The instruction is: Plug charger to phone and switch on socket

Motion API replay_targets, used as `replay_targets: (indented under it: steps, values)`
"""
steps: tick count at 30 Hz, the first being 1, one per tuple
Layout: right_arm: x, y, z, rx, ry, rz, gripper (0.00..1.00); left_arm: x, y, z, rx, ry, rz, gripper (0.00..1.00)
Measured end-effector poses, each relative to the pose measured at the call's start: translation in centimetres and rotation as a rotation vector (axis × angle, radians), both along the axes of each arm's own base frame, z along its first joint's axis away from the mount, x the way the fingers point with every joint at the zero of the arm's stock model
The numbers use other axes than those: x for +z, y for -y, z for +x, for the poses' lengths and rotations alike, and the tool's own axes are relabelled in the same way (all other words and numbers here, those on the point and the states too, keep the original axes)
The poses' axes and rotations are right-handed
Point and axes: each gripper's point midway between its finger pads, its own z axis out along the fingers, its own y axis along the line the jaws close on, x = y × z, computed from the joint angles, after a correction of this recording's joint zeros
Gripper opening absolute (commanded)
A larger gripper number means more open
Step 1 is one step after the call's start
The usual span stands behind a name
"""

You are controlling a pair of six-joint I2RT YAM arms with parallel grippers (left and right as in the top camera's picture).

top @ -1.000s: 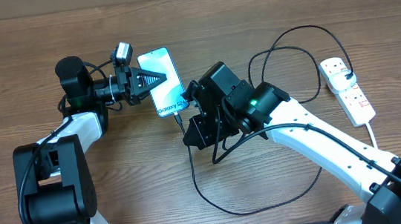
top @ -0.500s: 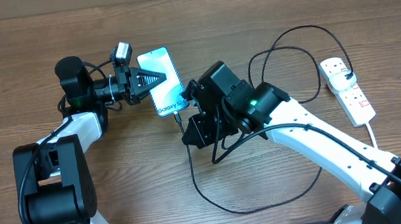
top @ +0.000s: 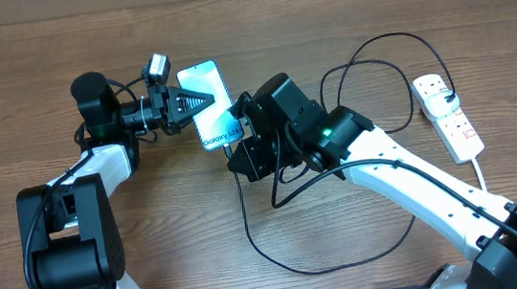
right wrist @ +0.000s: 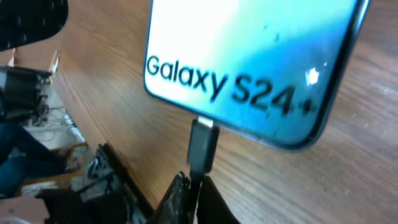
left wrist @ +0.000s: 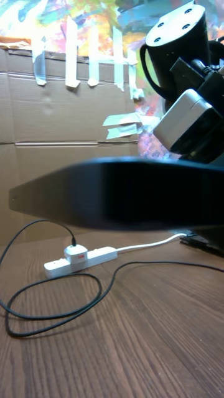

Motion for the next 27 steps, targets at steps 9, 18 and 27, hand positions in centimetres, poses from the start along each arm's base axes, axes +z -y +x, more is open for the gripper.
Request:
replay_targets:
  steps: [9, 18, 27]
  values:
    - [-0.6, 0.6, -0.3, -0.008, -0.018, -0.036, 0.37, 0.0, 0.0, -0.1, -0.006, 0.028, 0.002, 0.04]
    - [1.1, 1.0, -0.3, -0.019, -0.018, -0.056, 0.48, 0.0, 0.0, -0.1, -0.006, 0.060, 0.005, 0.04]
    - [5.7, -0.1, -0.2, -0.074, 0.264, -0.131, 0.52, 0.0, 0.0, -0.1, -0.006, 0.074, 0.007, 0.04]
